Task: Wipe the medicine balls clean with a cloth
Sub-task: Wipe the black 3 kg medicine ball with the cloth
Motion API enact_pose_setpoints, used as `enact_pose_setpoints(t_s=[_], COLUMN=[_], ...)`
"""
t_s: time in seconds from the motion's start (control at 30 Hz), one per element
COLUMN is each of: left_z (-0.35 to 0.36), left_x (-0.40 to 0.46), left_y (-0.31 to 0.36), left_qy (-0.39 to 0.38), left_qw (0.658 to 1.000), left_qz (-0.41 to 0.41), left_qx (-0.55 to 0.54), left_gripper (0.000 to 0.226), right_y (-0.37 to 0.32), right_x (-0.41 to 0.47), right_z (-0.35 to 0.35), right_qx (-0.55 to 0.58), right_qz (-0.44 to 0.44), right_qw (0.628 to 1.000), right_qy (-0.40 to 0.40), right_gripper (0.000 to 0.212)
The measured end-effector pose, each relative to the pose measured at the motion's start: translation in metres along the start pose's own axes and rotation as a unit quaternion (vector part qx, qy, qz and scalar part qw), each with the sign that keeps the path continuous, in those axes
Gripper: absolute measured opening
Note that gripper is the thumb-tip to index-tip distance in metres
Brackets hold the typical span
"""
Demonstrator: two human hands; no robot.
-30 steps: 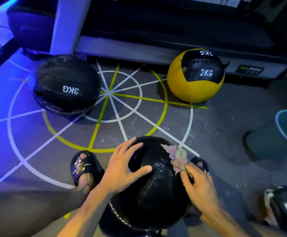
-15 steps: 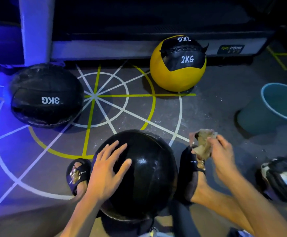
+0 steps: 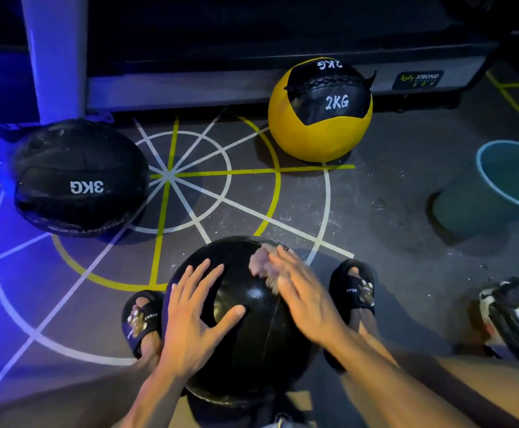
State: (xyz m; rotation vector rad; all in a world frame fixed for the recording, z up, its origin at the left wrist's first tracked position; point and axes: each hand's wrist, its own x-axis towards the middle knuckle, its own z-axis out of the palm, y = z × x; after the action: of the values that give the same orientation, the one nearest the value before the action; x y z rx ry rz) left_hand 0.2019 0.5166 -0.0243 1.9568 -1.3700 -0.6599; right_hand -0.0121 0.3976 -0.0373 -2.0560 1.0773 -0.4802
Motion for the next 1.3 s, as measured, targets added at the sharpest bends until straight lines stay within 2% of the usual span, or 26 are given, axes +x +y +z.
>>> enact_pose_setpoints(t_s=[0.07,0.1,0.17,0.23,0.3,0.33,0.37,0.43,0.47,0.5,0.53,0.6,0.67,0.73,0.77,0.83,0.87,0.9,0.93,1.0,1.07,1.13,1.2,1.3], left_z=[0.004,0.004,0.004,0.004,0.005,0.006,0.007,0.008,0.009,0.011,0.01,0.011,0.013,0.012,0.011,0.01,0.011,0.012,0.012,0.012,0.012,0.011,0.01,0.012], left_x=[0.001,0.002,0.0,-0.006,-0.01,-0.012,-0.012,-0.014,-0.016,-0.018,-0.018,-0.016,-0.016,-0.016,-0.016,-0.016,-0.016,-0.015,-0.014,-0.012,-0.012,-0.015,-0.017,-0.021], left_y=[0.002,0.002,0.0,-0.004,-0.003,-0.002,0.001,0.004,0.004,0.004,0.002,0.001,-0.001,0.0,0.002,0.008,0.011,0.014,0.015,0.016,0.011,0.006,0.007,0.006], left_qy=[0.009,0.012,0.014,0.017,0.015,0.014,0.012,0.013,0.014,0.017,0.02,0.033,0.034,0.024,0.019,0.015,0.013,0.014,0.019,0.024,0.027,0.021,0.016,0.018], left_qw=[1.0,1.0,1.0,1.0,1.0,1.0,1.0,1.0,1.0,1.0,1.0,0.999,0.999,0.999,1.0,0.999,0.999,0.999,0.999,0.999,0.999,0.999,0.999,0.999], left_qz=[0.005,0.006,0.008,0.017,0.022,0.019,0.015,0.008,0.009,0.012,0.013,0.014,0.033,0.028,0.014,-0.013,-0.013,-0.007,-0.004,-0.004,0.009,0.008,0.004,0.003], left_qx=[0.007,0.012,0.011,0.01,0.015,0.011,0.005,-0.002,0.0,0.0,-0.001,0.004,0.011,0.005,-0.01,-0.038,-0.036,-0.034,-0.036,-0.041,-0.038,-0.039,-0.049,-0.032], left_gripper=[0.077,0.076,0.077,0.077,0.078,0.078,0.077,0.078,0.079,0.079,0.08,0.08,0.08,0.082,0.086,0.097,0.1,0.102,0.103,0.106,0.108,0.108,0.106,0.105], right_y=[0.005,-0.003,-0.027,-0.042,-0.029,-0.017,-0.007,0.004,0.004,0.0,-0.01,-0.044,-0.053,-0.044,-0.035,-0.021,-0.018,-0.022,-0.033,-0.064,-0.081,-0.074,-0.045,-0.008], right_x=[0.022,0.025,0.014,-0.006,-0.004,0.006,0.017,0.043,0.05,0.049,0.044,0.028,0.016,0.023,0.033,0.056,0.067,0.074,0.076,0.067,0.059,0.061,0.078,0.099], right_z=[-0.001,0.0,0.006,0.011,0.009,0.006,0.002,-0.011,-0.015,-0.016,-0.013,-0.002,0.014,0.019,0.016,0.002,-0.005,-0.01,-0.01,0.004,0.019,0.023,0.015,-0.006], right_qx=[0.023,0.017,-0.023,-0.061,-0.075,-0.076,-0.06,0.003,0.016,0.013,0.002,-0.014,-0.07,-0.09,-0.079,-0.064,-0.058,-0.068,-0.097,-0.159,-0.165,-0.16,-0.129,-0.067], right_qz=[0.077,0.084,-0.012,-0.139,-0.182,-0.16,-0.089,0.123,0.191,0.197,0.151,-0.022,-0.143,-0.143,-0.109,0.021,0.098,0.14,0.134,0.02,-0.09,-0.107,-0.024,0.187], right_qw=[0.997,0.996,1.0,0.988,0.977,0.98,0.991,0.99,0.978,0.977,0.986,0.998,0.981,0.975,0.981,0.991,0.986,0.979,0.976,0.978,0.97,0.961,0.974,0.966], right_qy=[0.007,0.007,0.016,-0.035,-0.082,-0.085,-0.082,-0.075,-0.077,-0.076,-0.069,-0.053,-0.109,-0.141,-0.136,-0.119,-0.125,-0.132,-0.14,-0.13,-0.151,-0.196,-0.183,-0.164], right_gripper=[0.048,0.046,0.041,0.044,0.047,0.046,0.045,0.044,0.045,0.043,0.039,0.037,0.044,0.052,0.052,0.049,0.047,0.045,0.044,0.045,0.049,0.051,0.048,0.045])
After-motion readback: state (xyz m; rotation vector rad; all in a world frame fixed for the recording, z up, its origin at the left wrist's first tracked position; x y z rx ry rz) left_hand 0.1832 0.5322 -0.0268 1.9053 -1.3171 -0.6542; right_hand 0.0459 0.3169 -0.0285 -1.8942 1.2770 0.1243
